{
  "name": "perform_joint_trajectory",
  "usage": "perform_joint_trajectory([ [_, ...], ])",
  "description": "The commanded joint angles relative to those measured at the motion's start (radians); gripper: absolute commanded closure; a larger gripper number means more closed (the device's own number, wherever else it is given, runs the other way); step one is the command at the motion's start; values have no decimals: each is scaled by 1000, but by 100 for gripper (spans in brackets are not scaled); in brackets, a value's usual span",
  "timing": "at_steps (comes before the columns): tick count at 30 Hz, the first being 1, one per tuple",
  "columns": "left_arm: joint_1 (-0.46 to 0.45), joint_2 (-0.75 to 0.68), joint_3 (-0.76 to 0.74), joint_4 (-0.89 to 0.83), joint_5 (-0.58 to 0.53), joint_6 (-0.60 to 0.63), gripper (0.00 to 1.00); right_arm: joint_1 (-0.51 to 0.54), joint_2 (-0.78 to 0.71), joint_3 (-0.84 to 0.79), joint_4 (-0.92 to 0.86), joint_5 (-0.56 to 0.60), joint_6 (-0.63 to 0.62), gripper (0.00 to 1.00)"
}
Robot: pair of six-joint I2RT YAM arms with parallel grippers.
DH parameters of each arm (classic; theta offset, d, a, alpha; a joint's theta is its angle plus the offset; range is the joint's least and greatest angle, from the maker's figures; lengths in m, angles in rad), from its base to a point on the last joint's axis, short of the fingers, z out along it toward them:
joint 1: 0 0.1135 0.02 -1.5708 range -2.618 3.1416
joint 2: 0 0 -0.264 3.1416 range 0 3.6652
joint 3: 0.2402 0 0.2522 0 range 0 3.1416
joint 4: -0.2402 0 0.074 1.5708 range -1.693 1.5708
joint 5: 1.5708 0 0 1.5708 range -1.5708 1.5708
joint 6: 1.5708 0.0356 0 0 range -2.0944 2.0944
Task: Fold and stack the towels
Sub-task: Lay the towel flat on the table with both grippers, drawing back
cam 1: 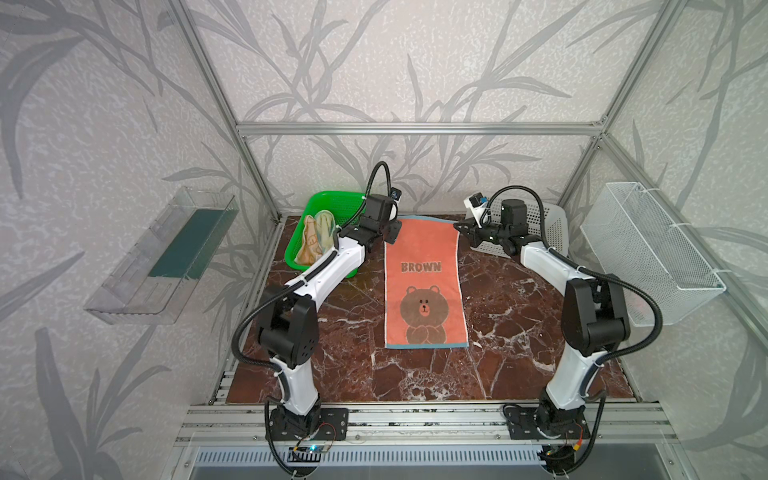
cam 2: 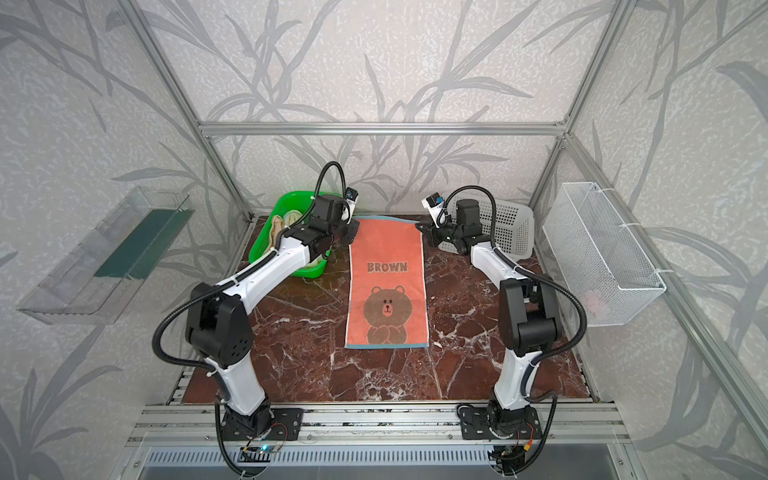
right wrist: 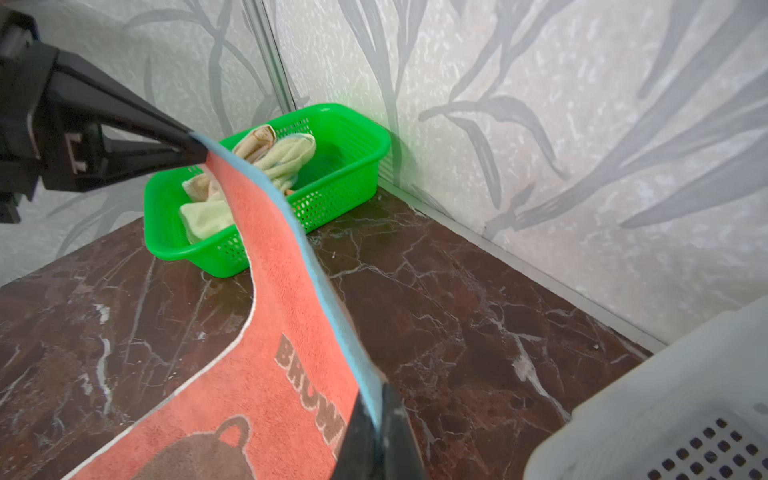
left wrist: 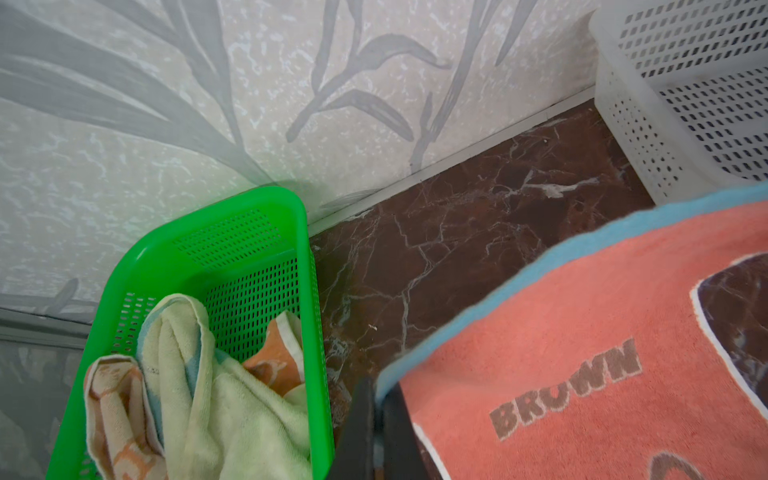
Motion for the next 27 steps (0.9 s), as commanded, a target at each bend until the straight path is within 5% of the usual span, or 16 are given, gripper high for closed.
perform_joint_trajectory([
  [1,6,69,94,-36,-39,28,100,-12,44,72,49,19,-49,100],
  [12,6,202,226,-157,-50,-14,100,-34,122,144,-44,-33,-75,100],
  [27,3,-26,-103,-144,43,-129,100,-37,-7,-97,-109,-64,-158,100],
])
